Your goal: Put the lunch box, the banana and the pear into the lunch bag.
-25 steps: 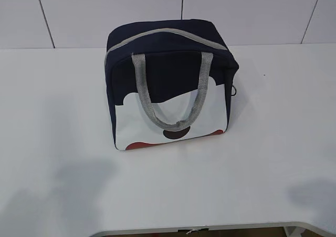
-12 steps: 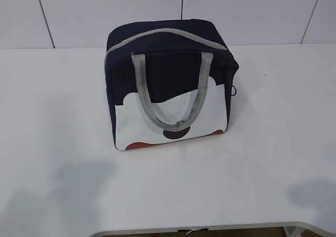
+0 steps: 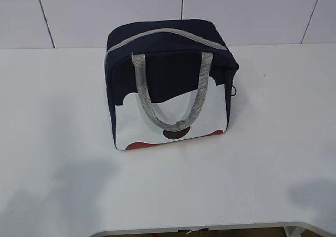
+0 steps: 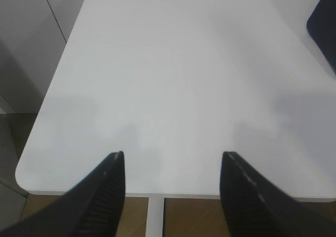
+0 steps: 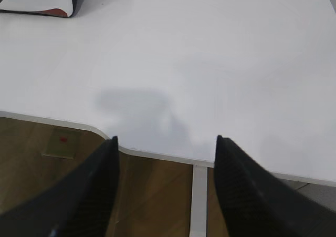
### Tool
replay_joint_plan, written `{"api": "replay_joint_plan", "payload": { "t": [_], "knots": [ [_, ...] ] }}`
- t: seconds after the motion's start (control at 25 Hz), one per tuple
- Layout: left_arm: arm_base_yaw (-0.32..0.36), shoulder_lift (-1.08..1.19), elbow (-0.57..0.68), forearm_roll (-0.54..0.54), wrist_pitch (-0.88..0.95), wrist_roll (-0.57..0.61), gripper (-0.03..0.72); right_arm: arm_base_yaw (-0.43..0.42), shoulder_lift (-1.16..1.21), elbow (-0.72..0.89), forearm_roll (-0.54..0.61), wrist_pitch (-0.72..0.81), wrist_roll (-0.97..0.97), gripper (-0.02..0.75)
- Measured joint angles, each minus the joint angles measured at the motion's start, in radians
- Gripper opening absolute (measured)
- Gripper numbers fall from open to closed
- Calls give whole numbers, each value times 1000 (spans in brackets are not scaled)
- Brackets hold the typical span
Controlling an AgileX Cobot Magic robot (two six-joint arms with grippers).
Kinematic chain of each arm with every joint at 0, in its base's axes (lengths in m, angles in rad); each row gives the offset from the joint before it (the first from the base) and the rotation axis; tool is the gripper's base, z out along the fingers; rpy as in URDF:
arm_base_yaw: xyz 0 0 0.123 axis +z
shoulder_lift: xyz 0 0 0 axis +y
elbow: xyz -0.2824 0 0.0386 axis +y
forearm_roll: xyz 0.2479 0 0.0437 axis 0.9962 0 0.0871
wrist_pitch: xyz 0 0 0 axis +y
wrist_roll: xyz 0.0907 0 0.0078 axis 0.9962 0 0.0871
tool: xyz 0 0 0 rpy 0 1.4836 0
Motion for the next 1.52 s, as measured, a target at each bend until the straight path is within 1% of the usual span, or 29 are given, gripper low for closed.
{"api": "replay_joint_plan", "payload": {
  "t": [1.52],
  "knots": [
    [0, 0, 0, 0, 0, 0, 414, 0, 0, 0, 0, 0, 0, 475]
  ]
}}
